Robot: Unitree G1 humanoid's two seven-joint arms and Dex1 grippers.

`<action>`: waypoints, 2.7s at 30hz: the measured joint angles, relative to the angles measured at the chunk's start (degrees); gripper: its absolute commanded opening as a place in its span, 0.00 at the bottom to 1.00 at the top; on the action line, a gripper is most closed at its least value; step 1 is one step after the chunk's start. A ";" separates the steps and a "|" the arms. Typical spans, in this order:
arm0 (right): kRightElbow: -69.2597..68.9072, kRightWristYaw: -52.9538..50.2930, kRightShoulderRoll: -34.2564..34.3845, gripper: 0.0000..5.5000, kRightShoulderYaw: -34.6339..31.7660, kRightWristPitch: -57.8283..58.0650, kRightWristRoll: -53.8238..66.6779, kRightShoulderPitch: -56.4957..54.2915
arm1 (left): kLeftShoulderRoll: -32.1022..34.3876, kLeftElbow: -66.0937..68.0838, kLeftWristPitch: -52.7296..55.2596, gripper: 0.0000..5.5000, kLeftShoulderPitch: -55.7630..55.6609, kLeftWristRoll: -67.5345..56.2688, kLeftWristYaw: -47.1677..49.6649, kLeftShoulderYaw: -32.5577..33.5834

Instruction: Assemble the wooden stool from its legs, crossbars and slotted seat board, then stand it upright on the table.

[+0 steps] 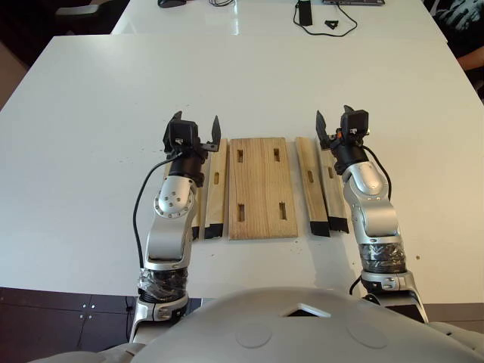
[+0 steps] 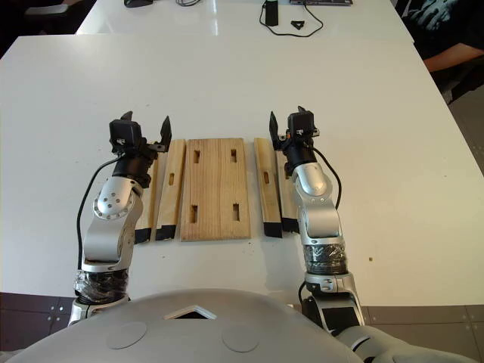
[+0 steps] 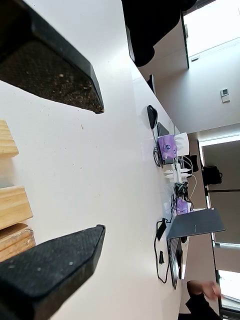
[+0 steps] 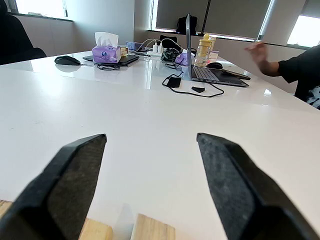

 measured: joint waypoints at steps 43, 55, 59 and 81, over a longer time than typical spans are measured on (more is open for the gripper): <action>0.37 -0.40 1.81 0.49 -0.15 0.42 0.63 -0.31 | -0.44 0.28 0.84 0.55 -2.05 -0.05 0.16 0.82; 1.21 -0.39 1.98 0.62 -0.96 -0.24 0.67 -1.55 | 0.74 -0.06 3.29 0.68 -2.33 -0.40 -0.63 1.42; 1.19 -1.15 1.95 0.62 -2.10 -0.26 0.67 -1.50 | 2.72 -5.57 9.37 0.68 -1.40 -3.10 -2.98 3.97; -2.44 -5.81 2.71 0.62 -3.81 -1.37 -0.38 5.23 | 14.62 -21.97 40.15 0.68 15.17 -8.60 -9.38 13.39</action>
